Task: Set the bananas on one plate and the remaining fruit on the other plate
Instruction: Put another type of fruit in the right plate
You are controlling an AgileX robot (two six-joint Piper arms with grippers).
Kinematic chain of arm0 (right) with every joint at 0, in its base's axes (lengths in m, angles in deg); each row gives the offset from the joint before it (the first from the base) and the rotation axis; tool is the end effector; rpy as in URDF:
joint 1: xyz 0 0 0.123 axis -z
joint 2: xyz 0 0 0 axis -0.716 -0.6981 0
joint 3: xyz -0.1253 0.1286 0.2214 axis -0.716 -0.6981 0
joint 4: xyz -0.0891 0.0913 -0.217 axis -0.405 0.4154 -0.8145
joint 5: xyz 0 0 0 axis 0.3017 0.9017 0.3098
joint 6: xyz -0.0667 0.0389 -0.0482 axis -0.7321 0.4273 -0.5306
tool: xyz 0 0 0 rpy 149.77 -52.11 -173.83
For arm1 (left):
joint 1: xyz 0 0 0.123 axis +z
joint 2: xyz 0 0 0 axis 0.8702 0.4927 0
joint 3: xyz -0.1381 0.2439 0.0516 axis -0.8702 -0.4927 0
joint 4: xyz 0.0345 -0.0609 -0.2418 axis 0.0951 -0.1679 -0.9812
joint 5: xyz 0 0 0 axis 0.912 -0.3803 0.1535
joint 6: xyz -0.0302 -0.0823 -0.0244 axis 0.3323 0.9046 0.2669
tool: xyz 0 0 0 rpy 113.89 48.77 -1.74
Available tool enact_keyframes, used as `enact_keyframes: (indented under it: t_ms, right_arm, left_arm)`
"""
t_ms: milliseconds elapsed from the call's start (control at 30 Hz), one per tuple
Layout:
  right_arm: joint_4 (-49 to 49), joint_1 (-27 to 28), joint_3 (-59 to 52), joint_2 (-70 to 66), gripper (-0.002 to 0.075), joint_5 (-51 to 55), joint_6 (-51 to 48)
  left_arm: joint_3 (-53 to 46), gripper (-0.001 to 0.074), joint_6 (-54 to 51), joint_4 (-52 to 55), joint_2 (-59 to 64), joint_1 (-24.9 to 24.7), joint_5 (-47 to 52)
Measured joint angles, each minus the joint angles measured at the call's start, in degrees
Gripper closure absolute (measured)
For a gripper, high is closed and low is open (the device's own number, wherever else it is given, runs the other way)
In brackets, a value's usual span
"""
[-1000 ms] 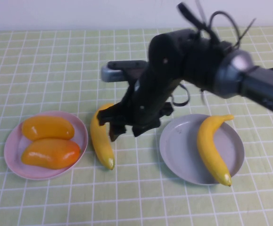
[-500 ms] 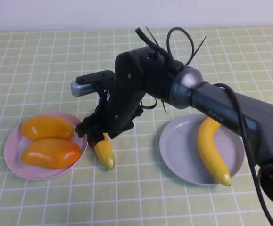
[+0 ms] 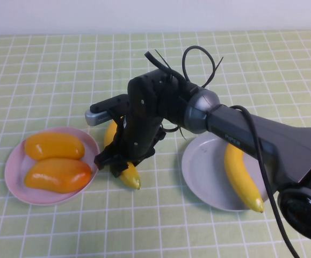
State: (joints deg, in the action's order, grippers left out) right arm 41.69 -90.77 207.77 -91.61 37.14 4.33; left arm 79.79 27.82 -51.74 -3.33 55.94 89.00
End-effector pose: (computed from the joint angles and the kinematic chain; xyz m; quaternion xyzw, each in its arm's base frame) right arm 0.3484 0.3677 0.1922 -0.3173 0.9314 0.1378 0.1133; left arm 0.0524 -0.0036 0.1717 0.0483 0.8036 -0.0076 0.5932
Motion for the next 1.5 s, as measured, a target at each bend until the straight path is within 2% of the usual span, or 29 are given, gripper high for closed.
enact_keyframes:
  t_ms: [33, 333, 500, 700, 867, 1033, 1200, 1367, 1500]
  right_arm:
    - [-0.13, 0.0, 0.0, 0.0, 0.0414, 0.0, 0.0]
    - [-0.96, 0.12, 4.01, -0.14, 0.0417, 5.77, 0.11]
    - [-2.92, 1.83, 8.49, 0.19, 0.0417, 8.02, 0.31]
    - [-3.93, 5.02, 7.66, 5.26, 0.0417, 8.55, 1.12]
    - [-5.14, 8.01, -2.66, 15.68, 0.0417, 8.55, 3.5]
    - [-7.96, 11.87, -18.8, 26.67, 0.0417, 8.55, 7.88]
    - [-6.19, 13.96, -32.7, 31.41, 0.0417, 6.22, 12.51]
    - [0.18, 14.09, -38.8, 31.55, 0.0417, 0.66, 13.2]
    - [0.95, 14.09, -39.21, 30.21, 0.0417, -1.86, 13.53]
  left_arm:
    - [0.0, 0.0734, 0.0, 0.0, 0.0, 0.0, 0.0]
    - [0.0, 0.0734, 0.0, 0.0, 0.0, 0.0, 0.0]
    - [0.0, 0.0734, 0.0, 0.0, 0.0, 0.0, 0.0]
    - [0.0, 0.0734, 0.0, 0.0, 0.0, 0.0, 0.0]
    - [0.0, 0.0734, 0.0, 0.0, 0.0, 0.0, 0.0]
    - [0.0, 0.0734, 0.0, 0.0, 0.0, 0.0, 0.0]
    - [0.0, 0.0734, 0.0, 0.0, 0.0, 0.0, 0.0]
    - [0.0, 0.0734, 0.0, 0.0, 0.0, 0.0, 0.0]
    - [0.0, 0.0734, 0.0, 0.0, 0.0, 0.0, 0.0]
